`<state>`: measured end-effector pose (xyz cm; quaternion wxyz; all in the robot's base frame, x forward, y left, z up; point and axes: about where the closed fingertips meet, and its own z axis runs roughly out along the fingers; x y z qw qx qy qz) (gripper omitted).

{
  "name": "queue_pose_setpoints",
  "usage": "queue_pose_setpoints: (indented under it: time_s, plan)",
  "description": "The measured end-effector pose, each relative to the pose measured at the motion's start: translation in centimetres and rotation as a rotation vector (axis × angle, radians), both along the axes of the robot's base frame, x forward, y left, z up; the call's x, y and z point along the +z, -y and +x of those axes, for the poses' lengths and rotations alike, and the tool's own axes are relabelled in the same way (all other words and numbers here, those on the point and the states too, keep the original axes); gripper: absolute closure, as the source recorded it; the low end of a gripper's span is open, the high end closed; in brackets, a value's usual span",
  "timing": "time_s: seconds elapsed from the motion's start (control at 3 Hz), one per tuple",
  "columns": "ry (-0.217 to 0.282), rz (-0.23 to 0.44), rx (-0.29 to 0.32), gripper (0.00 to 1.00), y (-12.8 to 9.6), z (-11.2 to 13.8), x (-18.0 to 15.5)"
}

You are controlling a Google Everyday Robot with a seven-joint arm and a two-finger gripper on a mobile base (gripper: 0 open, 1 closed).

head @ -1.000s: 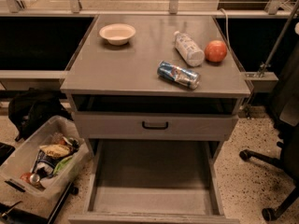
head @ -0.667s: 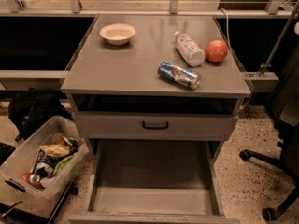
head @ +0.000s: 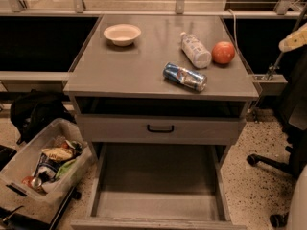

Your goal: Place apple into middle drawer

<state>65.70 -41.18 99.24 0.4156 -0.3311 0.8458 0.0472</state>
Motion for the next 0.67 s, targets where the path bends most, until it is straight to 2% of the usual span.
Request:
queue_pose_setpoints:
  time_s: [0.33,0.67]
  plan:
    - [-0.091,0.003,0.012,0.0,-0.8,1.4,-4.5]
    - [-0.154,0.01,0.024,0.0,-1.4,2.3,-7.8]
